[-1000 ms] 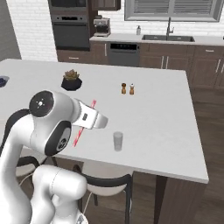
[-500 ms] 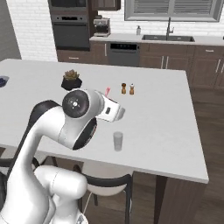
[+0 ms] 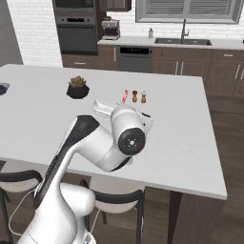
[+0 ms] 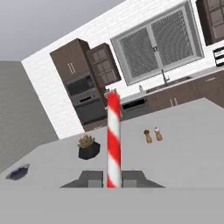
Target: Take a straw from the drawer in front and place it inside the glass cup on the dining counter.
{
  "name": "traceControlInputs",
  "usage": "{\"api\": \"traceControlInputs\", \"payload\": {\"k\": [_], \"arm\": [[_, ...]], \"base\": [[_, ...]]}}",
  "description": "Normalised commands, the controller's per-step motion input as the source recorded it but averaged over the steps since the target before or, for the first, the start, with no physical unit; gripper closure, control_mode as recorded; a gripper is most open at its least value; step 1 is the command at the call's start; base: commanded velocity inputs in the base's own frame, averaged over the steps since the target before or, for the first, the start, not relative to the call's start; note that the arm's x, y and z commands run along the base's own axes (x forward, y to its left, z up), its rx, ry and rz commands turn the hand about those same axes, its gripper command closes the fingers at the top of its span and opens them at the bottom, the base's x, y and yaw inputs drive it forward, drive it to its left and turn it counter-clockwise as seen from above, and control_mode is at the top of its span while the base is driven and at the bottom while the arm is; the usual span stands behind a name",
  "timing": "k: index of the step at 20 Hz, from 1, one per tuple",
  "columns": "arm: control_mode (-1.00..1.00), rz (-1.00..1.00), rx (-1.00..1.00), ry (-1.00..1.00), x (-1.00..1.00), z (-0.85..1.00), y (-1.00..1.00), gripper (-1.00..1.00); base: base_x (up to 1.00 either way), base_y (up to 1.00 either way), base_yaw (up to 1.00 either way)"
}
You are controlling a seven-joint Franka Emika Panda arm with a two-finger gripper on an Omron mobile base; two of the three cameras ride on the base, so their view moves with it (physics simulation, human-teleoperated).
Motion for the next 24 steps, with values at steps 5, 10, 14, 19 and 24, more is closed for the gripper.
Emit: {"api": "traceControlInputs", "payload": {"k": [5, 10, 14, 19, 24], "arm": [[-1.00, 0.19, 0.01, -0.21, 0.20, -0.11, 0.03, 1.00], [-1.00, 0.21, 0.00, -0.12, 0.23, -0.32, 0.06, 1.00], [-1.00, 0.23, 0.00, -0.12, 0.05, -0.23, 0.00, 1.00], [-1.00, 0.19, -0.01, -0.12, 0.12, -0.17, 0.00, 1.00], [-1.00, 0.16, 0.00, -0.07, 0.28, -0.28, 0.00, 1.00]], "base": [[0.00, 0.00, 0.00], [0.00, 0.00, 0.00], [0.00, 0.00, 0.00], [0.00, 0.00, 0.00], [0.00, 0.00, 0.00]]}}
